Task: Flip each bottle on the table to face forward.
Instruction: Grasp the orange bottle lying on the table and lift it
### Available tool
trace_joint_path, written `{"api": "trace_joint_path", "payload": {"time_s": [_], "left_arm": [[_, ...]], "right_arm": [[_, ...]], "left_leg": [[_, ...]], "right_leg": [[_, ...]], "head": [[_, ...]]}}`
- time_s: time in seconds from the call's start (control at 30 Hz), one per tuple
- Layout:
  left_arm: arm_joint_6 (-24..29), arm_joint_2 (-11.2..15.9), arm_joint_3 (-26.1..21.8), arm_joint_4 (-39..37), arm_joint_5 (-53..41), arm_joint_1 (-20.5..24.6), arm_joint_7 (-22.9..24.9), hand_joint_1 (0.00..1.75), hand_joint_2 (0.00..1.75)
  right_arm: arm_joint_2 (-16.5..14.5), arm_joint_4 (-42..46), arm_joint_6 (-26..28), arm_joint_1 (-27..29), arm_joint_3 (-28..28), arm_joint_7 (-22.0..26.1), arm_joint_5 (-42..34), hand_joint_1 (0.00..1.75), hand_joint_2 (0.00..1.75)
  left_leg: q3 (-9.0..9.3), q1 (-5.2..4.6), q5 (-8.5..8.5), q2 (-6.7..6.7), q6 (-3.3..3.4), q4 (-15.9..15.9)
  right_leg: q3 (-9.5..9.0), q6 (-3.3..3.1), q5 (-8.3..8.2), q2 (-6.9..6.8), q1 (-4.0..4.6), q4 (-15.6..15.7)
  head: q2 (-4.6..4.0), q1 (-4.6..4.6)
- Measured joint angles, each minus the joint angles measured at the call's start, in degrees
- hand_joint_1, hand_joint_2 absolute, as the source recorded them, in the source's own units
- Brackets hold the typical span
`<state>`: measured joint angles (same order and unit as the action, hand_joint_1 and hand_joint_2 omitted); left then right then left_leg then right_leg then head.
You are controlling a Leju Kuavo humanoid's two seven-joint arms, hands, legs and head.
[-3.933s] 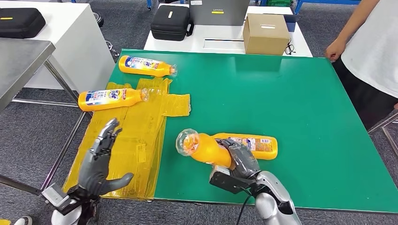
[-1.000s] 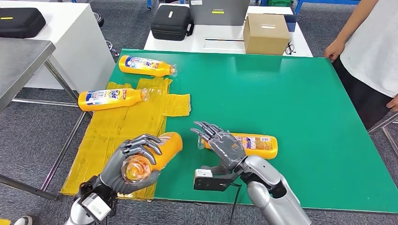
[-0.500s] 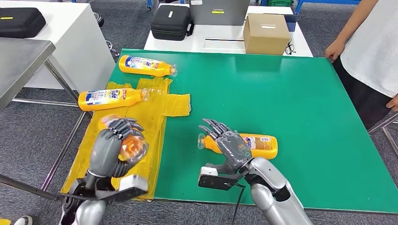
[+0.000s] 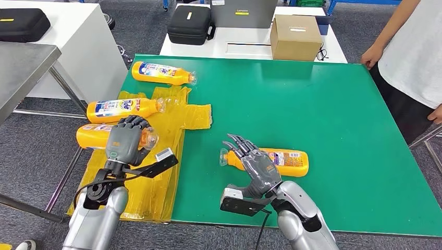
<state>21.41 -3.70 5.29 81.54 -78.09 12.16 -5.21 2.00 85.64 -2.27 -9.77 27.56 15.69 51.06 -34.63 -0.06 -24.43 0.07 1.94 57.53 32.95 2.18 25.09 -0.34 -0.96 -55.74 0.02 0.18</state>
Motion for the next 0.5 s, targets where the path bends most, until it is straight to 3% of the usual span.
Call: {"api": "trace_joint_path", "payload": {"time_s": [0.1, 0.13, 0.23, 0.27, 0.5], "left_arm": [[-0.15, 0.08, -0.04, -6.02, -0.99, 4.05, 0.39, 1.75, 1.75], [-0.12, 0.1, -0.04, -8.29, -1.37, 5.5, 0.66, 1.57, 1.75], [0.23, 0.17, -0.05, -15.21, -2.15, 10.08, 1.36, 0.26, 1.75], [0.48, 0.2, -0.06, -17.58, -2.09, 11.56, 1.33, 0.0, 1.75], [3.73, 0.51, -0.6, -28.56, 2.98, 16.8, -4.3, 0.0, 1.75]], "right_arm": [[-0.24, 0.0, -0.02, 0.07, -0.01, 0.03, 0.01, 0.0, 1.75], [-0.33, 0.0, -0.03, 0.08, -0.01, 0.04, 0.0, 0.0, 1.75], [-0.6, 0.0, -0.05, 0.26, 0.02, 0.11, 0.03, 0.0, 1.75], [-0.68, 0.0, -0.06, 0.37, 0.03, 0.13, 0.05, 0.0, 1.75], [-0.97, 0.0, -0.08, 0.81, 0.11, 0.04, 0.48, 0.0, 1.75]], "left_leg": [[-0.01, 0.0, 0.0, 0.0, 0.0, 0.0], [-0.01, 0.0, 0.0, 0.0, 0.0, 0.0], [-0.01, 0.0, 0.01, -0.01, 0.0, 0.0], [-0.01, 0.01, 0.01, -0.01, 0.0, 0.0], [-0.01, 0.01, 0.01, 0.01, -0.01, 0.0]], "right_leg": [[0.01, 0.0, 0.0, 0.0, 0.0, 0.0], [0.01, 0.0, 0.0, 0.0, 0.0, 0.0], [0.0, 0.0, 0.0, 0.0, 0.01, -0.01], [0.0, 0.0, 0.0, 0.0, 0.01, -0.01], [0.01, 0.0, 0.0, 0.02, 0.01, -0.03]], "head": [[0.0, 0.0], [0.0, 0.0], [0.0, -0.01], [0.0, 0.0], [0.0, 0.0]]}}
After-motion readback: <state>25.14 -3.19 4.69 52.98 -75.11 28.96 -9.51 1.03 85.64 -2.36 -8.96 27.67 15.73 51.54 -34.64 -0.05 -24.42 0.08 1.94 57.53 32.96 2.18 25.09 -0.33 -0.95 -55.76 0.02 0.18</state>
